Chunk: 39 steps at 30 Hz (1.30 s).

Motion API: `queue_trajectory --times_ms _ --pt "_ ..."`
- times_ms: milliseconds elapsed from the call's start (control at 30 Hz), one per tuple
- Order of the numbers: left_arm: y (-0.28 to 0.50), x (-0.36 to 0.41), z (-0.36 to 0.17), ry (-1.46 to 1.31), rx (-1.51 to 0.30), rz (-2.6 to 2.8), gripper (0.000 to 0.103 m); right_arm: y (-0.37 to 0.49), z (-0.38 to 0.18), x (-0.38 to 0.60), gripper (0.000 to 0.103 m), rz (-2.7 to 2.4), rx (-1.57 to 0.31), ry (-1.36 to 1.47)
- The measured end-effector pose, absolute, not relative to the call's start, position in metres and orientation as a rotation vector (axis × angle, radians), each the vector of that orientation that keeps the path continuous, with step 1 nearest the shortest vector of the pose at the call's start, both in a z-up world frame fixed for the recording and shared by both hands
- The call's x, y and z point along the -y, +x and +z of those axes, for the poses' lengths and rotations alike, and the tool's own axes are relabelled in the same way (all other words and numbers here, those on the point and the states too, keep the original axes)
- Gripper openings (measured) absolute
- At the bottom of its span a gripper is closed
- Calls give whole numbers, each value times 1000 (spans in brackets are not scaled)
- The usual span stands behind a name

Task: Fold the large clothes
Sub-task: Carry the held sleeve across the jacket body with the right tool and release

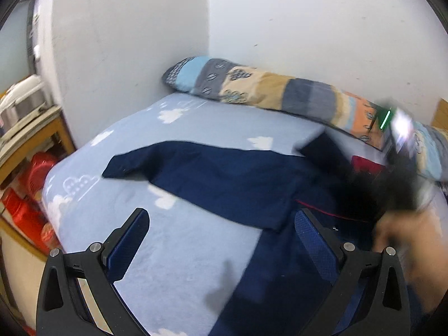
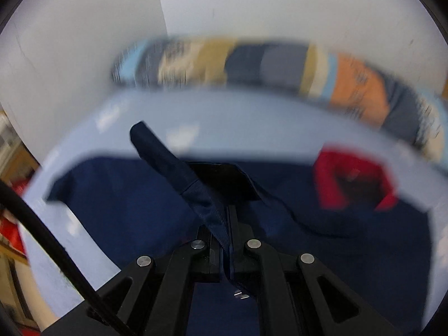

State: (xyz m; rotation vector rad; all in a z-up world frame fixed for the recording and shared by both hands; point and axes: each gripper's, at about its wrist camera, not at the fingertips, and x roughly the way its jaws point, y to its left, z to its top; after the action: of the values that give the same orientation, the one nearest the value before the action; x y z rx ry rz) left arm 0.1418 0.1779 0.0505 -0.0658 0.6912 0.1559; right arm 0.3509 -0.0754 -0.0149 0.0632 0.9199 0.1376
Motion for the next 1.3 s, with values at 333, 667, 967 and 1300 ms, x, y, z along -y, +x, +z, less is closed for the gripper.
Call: queue_trajectory --times_ms 333,667,967,1300 --pt "156 -161 41 -89 -739 99 103 324 -44 56 51 289 -877 -93" --pt "175 -98 15 -14 -820 -33 103 299 -54 216 53 -102 -950 124" --pt "178 -20 9 80 -812 -179 103 262 -43 247 54 -82 -966 210" --pt "183 -54 11 51 -856 -159 103 226 -57 255 69 -45 -1072 85"
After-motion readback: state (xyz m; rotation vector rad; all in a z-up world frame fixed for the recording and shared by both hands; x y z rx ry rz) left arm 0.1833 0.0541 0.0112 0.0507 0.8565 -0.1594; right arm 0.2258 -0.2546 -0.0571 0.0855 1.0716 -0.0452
